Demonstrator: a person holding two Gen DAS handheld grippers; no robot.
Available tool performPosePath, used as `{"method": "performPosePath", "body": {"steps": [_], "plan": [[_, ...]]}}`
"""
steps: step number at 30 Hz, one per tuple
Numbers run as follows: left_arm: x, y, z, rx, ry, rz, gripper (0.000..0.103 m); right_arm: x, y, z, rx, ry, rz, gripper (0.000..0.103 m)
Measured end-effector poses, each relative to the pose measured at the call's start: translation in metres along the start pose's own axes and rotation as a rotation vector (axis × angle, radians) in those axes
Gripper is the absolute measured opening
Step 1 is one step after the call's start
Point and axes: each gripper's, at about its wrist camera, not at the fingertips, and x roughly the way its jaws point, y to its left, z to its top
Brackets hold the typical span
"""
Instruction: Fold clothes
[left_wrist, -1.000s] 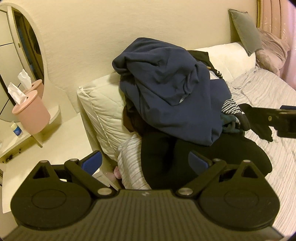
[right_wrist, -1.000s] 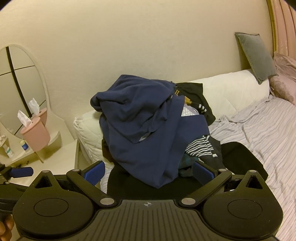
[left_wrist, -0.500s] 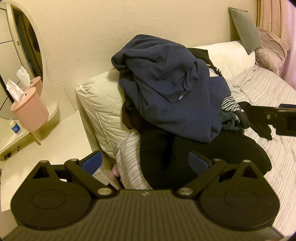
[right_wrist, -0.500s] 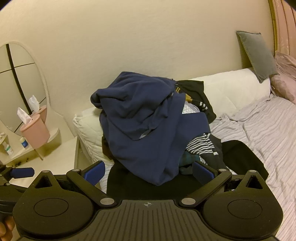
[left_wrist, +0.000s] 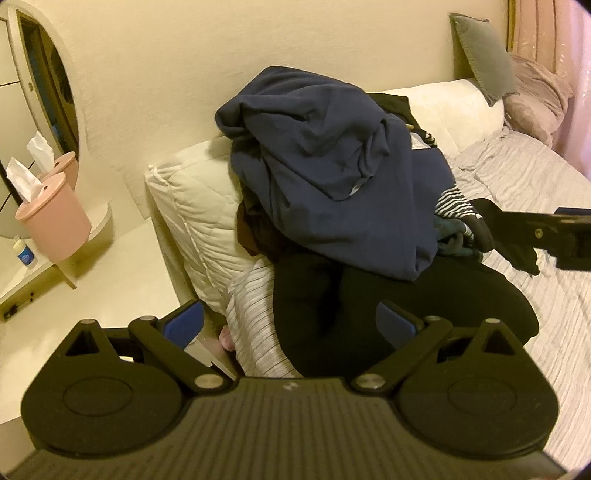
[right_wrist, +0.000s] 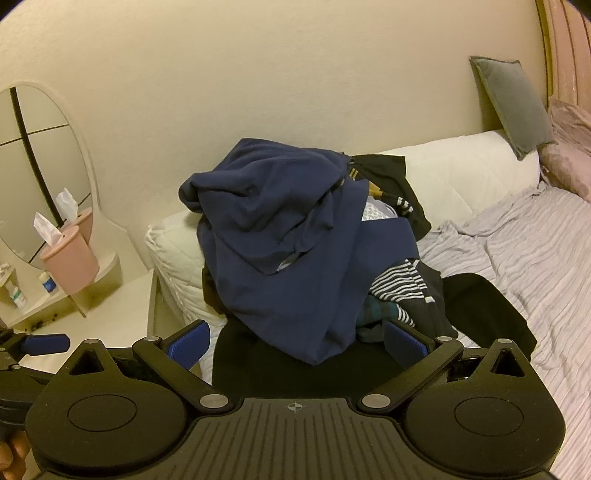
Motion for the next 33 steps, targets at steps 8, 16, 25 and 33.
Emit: {"method": "performPosePath", "body": {"steps": [8,16,25,33], "plan": [[-0.003,-0.004,-0.001,0.026,-0.036,0.030,0.098,-0.018,-0.024,-0.013,-0.079,-0.003,0.014,0.103],[0.028,0.032,0.041,0.097,-0.087,0.039,0.098,-0.005,-0.016,0.008,-0.232,-0.053,0.040,0.103],[0.135,0.076,0.128,0.360,-0.217,0.036,0.097,0.097,0.021,0.068,-0.489,-0.073,0.033,0.103],[0.224,0.089,0.178,0.628,-0.272,0.021,0.090,0.230,0.040,0.125,-0.625,-0.003,-0.023,0.102]]}}
